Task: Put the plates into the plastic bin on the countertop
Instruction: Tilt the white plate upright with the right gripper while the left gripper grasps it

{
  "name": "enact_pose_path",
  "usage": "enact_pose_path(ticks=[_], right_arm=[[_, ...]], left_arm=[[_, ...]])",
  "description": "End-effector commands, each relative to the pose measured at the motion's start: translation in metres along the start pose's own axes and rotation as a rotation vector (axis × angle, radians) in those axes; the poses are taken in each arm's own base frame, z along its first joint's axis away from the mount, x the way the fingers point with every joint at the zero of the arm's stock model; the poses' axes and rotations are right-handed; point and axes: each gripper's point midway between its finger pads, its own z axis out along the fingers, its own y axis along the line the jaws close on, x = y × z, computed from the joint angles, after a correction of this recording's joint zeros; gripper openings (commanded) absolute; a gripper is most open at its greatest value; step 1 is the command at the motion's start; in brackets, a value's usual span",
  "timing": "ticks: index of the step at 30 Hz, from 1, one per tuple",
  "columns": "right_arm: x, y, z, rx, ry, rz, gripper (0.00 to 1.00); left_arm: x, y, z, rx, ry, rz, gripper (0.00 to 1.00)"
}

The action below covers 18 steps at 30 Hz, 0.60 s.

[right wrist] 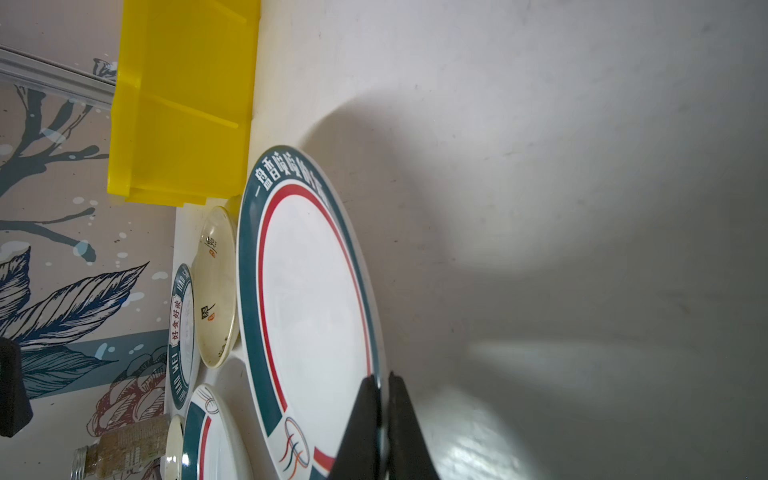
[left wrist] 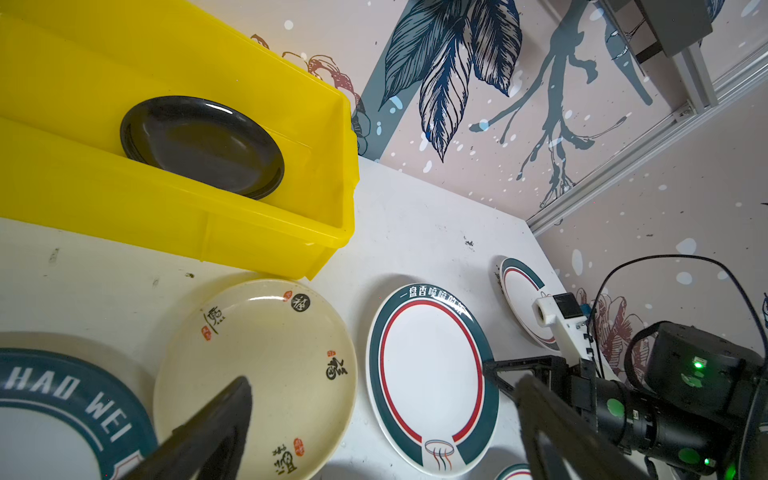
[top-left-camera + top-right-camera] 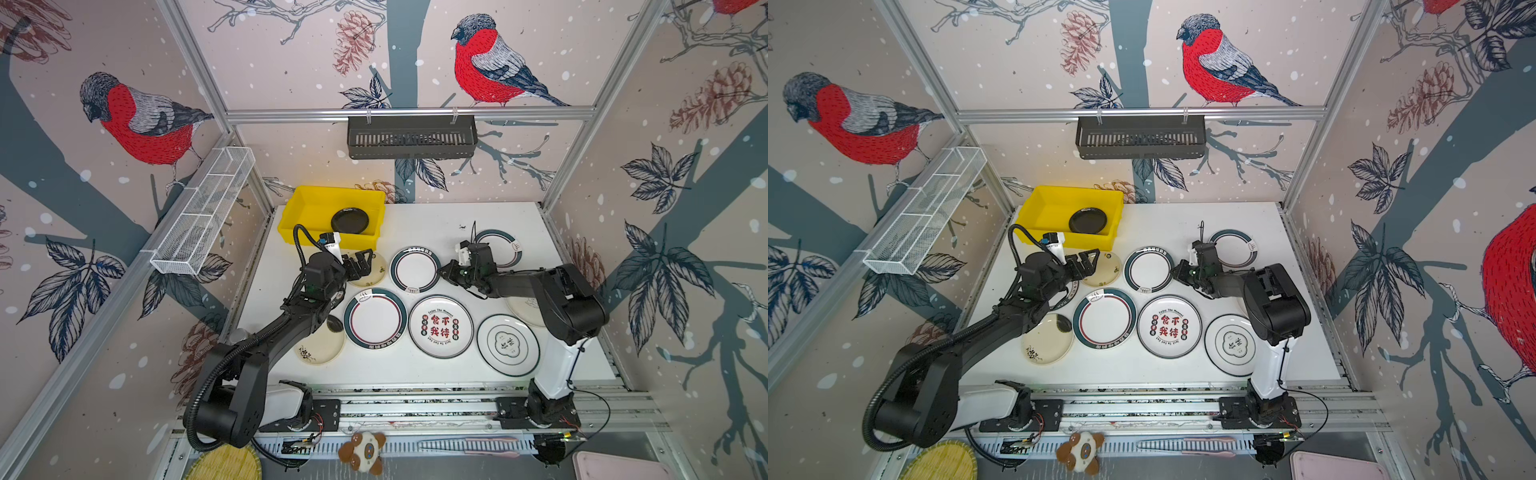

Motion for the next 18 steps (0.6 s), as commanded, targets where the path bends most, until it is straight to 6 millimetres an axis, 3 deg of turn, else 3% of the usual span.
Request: enact_pose_path(ticks=[1,10,18], right_arm=[[-0.006,0.0,-0.006,0.014,-0.022,0.0,0.02],[-0.021,0.013,-0.033,-0.016,-0.084,0.002,0.01],[-0.027,0.037,-0.061,-0.085,-0.121,0.003,0.0]], left_arm=[[-0.009,-0.007,0.001,0.018,-0.019,0.006,0.98],[0.005,-0.012,0.01,0.022,0.036,-0.004,0.97],[0.029,-0.031,0.033,0.058,0.135,0.021,0.96]])
